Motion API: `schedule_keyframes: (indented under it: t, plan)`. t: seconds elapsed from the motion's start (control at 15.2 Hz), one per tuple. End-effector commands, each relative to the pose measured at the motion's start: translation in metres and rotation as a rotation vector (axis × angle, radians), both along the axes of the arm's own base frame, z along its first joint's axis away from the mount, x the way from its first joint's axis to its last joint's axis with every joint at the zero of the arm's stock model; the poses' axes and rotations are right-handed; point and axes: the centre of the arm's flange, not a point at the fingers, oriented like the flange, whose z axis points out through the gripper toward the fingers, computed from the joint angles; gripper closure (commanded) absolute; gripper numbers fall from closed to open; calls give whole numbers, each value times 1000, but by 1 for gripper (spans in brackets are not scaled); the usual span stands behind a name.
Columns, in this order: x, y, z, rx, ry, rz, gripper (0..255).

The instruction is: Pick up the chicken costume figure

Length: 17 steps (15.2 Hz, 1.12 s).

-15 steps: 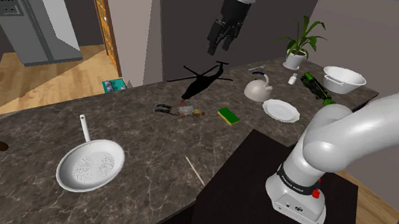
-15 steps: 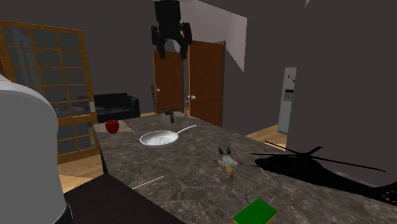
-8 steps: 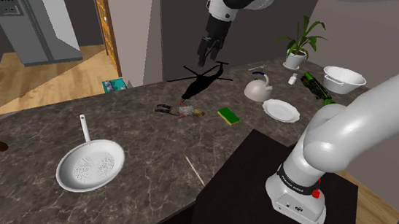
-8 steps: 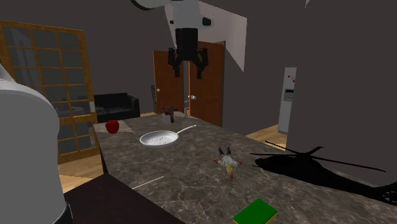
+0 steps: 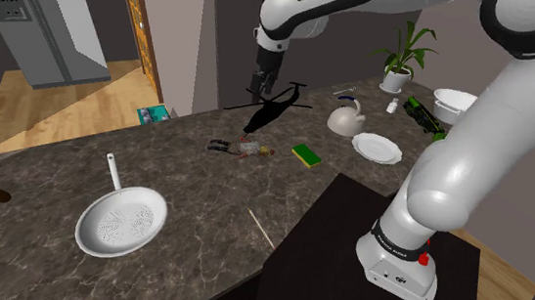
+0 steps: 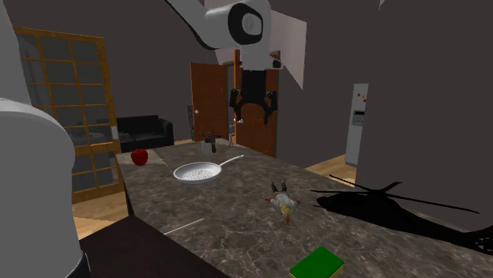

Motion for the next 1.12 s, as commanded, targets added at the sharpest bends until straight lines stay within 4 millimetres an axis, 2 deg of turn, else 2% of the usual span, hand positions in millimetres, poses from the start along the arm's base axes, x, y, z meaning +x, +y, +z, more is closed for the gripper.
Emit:
schedule_keyframes:
  t: [0.0, 1.06]
  plan:
    - [16, -3, -20, -5, 16, 32, 0]
    - [155, -20, -195, -38, 143, 270, 0]
